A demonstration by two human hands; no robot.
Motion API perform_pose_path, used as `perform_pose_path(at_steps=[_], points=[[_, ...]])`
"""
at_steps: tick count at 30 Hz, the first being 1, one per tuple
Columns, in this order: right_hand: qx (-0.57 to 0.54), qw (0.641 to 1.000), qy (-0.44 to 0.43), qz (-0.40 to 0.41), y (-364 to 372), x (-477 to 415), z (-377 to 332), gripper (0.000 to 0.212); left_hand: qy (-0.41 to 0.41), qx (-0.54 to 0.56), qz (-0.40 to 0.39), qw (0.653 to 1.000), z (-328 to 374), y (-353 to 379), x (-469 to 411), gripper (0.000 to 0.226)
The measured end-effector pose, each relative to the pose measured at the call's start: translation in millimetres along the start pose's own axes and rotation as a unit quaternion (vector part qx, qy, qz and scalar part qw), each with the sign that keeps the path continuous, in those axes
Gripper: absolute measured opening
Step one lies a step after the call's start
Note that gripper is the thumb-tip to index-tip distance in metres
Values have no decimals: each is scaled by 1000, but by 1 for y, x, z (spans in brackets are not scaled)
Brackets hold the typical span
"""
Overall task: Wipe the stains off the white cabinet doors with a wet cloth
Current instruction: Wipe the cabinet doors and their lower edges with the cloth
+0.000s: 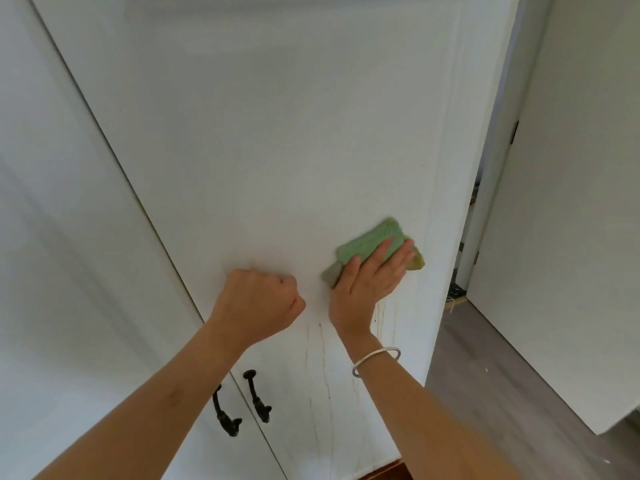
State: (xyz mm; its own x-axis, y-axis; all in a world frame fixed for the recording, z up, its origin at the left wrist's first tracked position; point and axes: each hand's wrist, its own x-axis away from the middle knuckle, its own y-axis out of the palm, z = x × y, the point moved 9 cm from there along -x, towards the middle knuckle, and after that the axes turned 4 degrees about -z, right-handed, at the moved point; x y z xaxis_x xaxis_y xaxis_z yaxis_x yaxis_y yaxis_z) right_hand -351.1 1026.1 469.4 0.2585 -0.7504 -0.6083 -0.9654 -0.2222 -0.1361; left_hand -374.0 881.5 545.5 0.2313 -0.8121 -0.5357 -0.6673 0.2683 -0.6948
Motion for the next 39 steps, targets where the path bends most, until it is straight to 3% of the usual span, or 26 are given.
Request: perform_pose_path(at_steps=[5, 10, 13, 16, 20, 22, 25, 29, 33, 36, 39], points=[[53, 985, -158, -45, 8, 21, 11, 59, 31, 12, 76, 997, 0, -3, 1, 32], [160, 927, -303, -151, 25, 93, 82, 56, 37, 3, 126, 991, 4, -4, 13, 28], [184, 906, -349, -155, 30, 105, 101, 60, 37, -18, 142, 989, 10, -2, 18, 26], [137, 918, -341, -149, 28, 85, 61, 60, 19, -13, 147, 989, 5, -6, 17, 26], [119, 945, -298, -63, 27, 50, -1, 57, 49, 1, 163, 985, 8, -1, 31, 28], [122, 933, -335, -55, 34, 71, 0, 59, 51, -7, 171, 984, 10, 0, 35, 26], [144, 887, -428, -99, 55, 143, 50, 61, 48, -20, 170, 984, 21, 16, 47, 27], [173, 865, -455, -123, 68, 189, 100, 64, 76, -34, 93, 992, 49, 62, 72, 25], [130, 871, -461, -105, 52, 153, 65, 57, 28, -40, 73, 996, 55, 65, 75, 25], [116, 869, -473, -89, 41, 115, 27, 53, -79, -2, 101, 992, 38, 50, 75, 27], [120, 864, -483, -79, 41, 123, 39, 53, -120, -4, 113, 986, 41, 52, 78, 28]])
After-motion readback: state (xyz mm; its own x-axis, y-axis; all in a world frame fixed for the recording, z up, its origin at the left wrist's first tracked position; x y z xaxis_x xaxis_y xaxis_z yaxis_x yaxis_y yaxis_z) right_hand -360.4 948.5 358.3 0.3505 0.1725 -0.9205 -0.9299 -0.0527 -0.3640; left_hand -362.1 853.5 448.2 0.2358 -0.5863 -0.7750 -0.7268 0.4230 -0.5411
